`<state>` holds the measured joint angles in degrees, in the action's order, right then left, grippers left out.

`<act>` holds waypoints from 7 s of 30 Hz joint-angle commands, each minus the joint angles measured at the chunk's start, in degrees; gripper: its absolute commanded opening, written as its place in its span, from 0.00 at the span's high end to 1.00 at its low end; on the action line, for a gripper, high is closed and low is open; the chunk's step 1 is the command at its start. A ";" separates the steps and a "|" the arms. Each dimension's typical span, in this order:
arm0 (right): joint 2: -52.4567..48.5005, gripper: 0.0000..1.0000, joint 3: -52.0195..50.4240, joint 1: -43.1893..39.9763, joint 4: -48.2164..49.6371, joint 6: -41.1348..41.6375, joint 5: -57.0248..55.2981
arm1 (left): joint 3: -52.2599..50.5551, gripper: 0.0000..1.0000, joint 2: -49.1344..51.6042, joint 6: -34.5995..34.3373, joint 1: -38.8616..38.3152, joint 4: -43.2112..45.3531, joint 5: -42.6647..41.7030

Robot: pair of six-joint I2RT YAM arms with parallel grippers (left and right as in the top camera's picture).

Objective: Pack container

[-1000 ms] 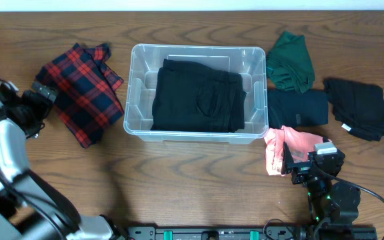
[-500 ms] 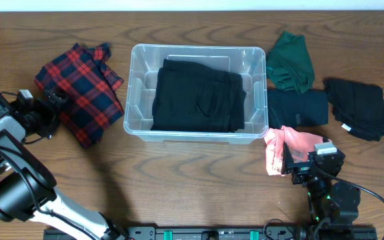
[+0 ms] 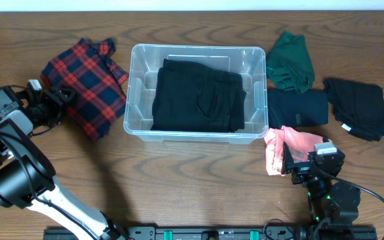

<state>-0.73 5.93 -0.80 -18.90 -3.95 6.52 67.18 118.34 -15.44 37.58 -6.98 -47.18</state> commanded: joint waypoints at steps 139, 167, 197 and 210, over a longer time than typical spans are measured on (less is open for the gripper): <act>0.09 0.01 -0.15 0.48 -0.02 0.70 -0.31 | 9.07 0.47 -25.75 3.76 -53.77 -12.57 15.04; -1.46 0.01 0.48 0.48 10.29 16.39 14.75 | 10.29 0.02 -49.66 1.62 -19.28 -46.10 36.33; -82.38 0.01 60.87 -20.44 -6.54 21.11 21.22 | 10.29 0.02 -49.59 1.62 -19.28 -46.12 36.30; -97.31 0.01 64.19 -46.73 -12.26 8.61 26.53 | 10.29 0.02 -49.59 1.62 -19.28 -46.12 36.30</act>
<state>-94.89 69.21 -44.77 -30.87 9.32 28.82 77.60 68.53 -13.72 18.00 -52.95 -11.57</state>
